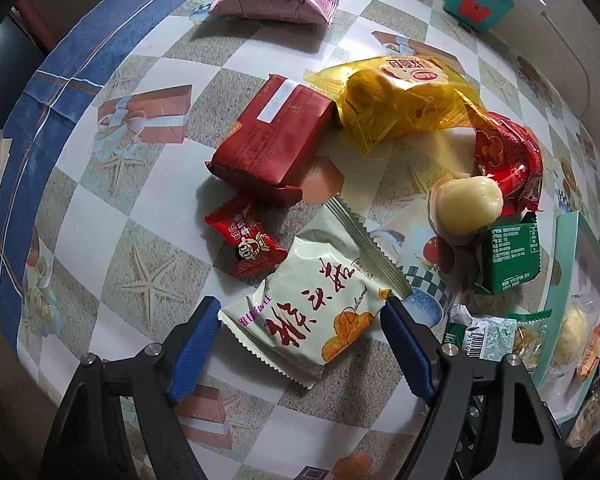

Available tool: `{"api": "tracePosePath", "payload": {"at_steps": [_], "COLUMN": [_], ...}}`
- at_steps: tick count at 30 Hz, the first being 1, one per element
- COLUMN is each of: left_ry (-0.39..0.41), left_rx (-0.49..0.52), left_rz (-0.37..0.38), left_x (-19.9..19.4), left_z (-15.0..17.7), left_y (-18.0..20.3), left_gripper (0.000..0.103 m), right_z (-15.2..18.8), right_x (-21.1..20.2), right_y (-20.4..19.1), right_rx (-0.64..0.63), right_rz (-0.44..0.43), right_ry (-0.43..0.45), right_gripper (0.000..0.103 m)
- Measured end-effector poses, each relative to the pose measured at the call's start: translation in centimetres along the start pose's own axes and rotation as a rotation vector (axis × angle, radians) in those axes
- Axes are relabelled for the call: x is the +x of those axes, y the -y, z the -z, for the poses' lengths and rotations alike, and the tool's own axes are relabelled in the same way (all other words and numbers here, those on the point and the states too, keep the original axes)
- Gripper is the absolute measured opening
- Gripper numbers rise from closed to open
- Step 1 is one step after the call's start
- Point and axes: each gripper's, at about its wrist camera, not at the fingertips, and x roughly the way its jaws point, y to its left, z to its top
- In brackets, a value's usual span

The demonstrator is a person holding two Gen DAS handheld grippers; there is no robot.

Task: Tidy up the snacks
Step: 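Grasp the green-striped biscuit pack with the right tool while the left tool grasps the cream pastry pack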

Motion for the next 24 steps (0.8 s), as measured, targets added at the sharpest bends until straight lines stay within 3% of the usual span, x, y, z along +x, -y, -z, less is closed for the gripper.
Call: {"api": "tracePosePath", "payload": {"at_steps": [9, 18, 20, 24], "left_ry": [0.011, 0.033, 0.012, 0.013], "left_rx": [-0.004, 0.03, 0.045, 0.036], "left_rz": [0.002, -0.043, -0.07, -0.06], "left_x": [-0.8, -0.6, -0.1, -0.6], "left_z": [0.0, 0.6, 0.8, 0.8], "left_y": [-0.2, 0.9, 1.3, 1.5], "left_gripper": [0.08, 0.08, 0.073, 0.072], "right_z": [0.0, 0.2, 0.3, 0.4], "right_x": [0.2, 0.3, 0.3, 0.2], "right_y": [-0.1, -0.4, -0.6, -0.9], "right_rx": [-0.012, -0.037, -0.046, -0.05], "right_rz": [0.01, 0.025, 0.033, 0.037], "right_ry": [0.002, 0.01, 0.012, 0.011], "right_gripper": [0.056, 0.056, 0.056, 0.056]}}
